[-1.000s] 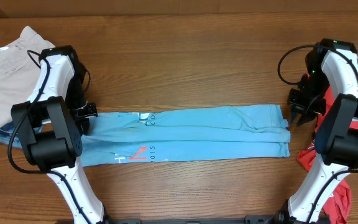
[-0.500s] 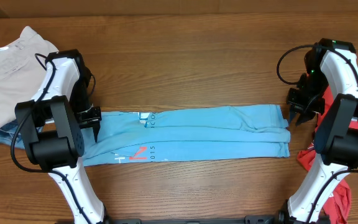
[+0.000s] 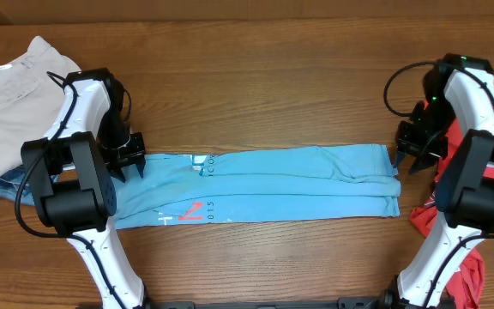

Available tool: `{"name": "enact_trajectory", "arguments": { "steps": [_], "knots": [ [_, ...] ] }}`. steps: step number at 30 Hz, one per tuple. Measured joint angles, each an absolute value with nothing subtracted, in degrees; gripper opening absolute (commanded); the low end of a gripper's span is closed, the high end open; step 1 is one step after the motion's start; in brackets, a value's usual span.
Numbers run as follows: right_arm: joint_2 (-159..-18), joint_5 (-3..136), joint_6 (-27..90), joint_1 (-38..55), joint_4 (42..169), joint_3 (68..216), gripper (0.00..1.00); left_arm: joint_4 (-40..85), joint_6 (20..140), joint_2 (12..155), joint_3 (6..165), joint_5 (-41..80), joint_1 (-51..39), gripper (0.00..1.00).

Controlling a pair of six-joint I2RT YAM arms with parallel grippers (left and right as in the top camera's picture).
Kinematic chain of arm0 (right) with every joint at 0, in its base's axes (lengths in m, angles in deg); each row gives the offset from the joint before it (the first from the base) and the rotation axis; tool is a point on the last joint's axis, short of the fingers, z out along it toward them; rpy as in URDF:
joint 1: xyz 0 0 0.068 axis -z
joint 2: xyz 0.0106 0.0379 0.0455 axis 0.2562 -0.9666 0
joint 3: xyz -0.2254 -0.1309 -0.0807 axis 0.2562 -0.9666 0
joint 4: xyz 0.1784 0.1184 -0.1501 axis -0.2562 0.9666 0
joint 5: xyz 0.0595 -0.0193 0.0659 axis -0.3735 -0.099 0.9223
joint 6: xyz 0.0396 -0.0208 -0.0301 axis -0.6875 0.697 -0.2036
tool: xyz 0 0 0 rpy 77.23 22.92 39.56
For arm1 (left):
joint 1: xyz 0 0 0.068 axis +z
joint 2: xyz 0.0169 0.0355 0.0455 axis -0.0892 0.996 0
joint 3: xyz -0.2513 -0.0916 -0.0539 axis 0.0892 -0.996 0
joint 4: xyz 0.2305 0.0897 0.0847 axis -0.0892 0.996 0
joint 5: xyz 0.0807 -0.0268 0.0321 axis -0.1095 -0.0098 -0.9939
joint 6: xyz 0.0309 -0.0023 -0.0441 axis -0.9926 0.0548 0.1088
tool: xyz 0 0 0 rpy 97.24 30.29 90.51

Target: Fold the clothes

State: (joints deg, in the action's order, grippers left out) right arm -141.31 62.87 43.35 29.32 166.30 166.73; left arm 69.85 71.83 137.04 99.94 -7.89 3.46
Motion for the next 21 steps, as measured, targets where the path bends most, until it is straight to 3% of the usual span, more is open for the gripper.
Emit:
{"name": "enact_trajectory", "arguments": {
  "steps": [6,16,18,21],
  "knots": [
    [-141.3,70.3,48.6,35.2,164.3,162.7,0.45,69.8,71.8,136.6,99.9,-6.0,3.5,0.42],
    [-140.7,76.0,51.0,35.1,150.8,148.6,0.45,67.0,70.7,124.9,99.9,-1.5,3.5,0.46],
    [-139.3,76.9,51.0,35.1,148.9,146.8,0.41,67.0,70.7,123.4,99.9,-1.3,3.5,0.46],
    [-137.9,78.1,51.0,34.8,146.3,144.7,0.17,67.2,70.7,122.7,99.9,-1.3,3.5,0.45]
  ]
}}
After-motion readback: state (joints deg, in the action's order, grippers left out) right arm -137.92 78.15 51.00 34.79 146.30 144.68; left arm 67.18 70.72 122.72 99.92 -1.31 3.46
